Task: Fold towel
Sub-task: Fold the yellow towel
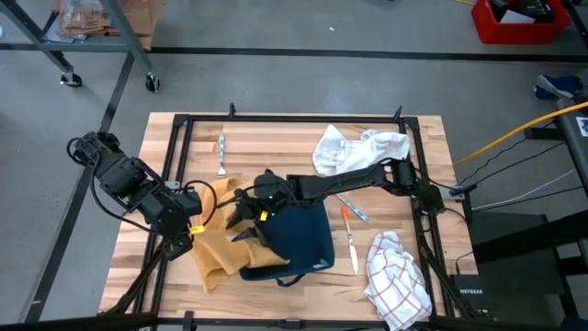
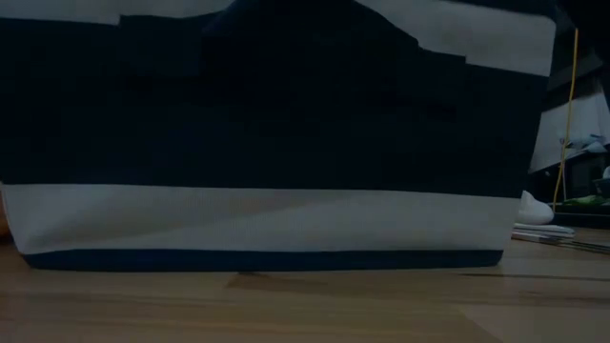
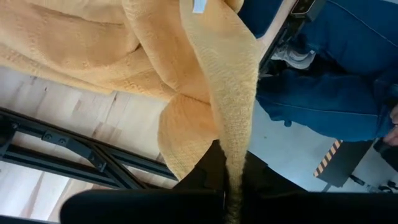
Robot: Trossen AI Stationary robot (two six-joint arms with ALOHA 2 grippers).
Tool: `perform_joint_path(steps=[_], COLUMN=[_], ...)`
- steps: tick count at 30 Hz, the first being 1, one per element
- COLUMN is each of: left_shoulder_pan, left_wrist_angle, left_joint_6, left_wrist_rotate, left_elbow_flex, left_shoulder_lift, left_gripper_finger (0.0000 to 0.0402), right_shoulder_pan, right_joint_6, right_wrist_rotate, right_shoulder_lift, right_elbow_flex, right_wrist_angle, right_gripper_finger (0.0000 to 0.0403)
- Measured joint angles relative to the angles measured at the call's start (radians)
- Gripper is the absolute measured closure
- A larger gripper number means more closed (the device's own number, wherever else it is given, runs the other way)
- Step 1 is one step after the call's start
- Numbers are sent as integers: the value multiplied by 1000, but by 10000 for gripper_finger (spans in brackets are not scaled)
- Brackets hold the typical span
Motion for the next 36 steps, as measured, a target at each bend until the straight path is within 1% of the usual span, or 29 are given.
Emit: perform_joint_path(steps=[7,10,15,17,19,25,30,36], left_shoulder_pan=[0,0,0,0,0,0,0,0], left_wrist_angle=[0,1,1,1,0,0,1,1], left_joint_6=[1,3,5,13,22,24,22,21], left_wrist_rotate=[0,-8,-11,-11,-11,-12,-12,-12], left_elbow_flex=[0,0,0,0,0,0,0,0], left_shoulder_lift=[0,0,0,0,0,0,0,0], left_gripper_finger=[402,402,402,402,402,402,402,402], right_shoulder_pan=[2,-2,-20,-27,-27,-16,-3,-3], right_joint_6=[0,0,15,45,72,92,90,90], right_wrist_rotate=[-11,15,24,23,-1,-160,-209,-283], right_shoulder_lift=[21,33,34,34,44,60,62,62], right_elbow_flex=[0,0,-1,0,0,-1,-1,-1], right_wrist_angle=[2,7,27,20,22,5,-78,-219], right_gripper_finger=[210,210,210,210,210,210,210,210])
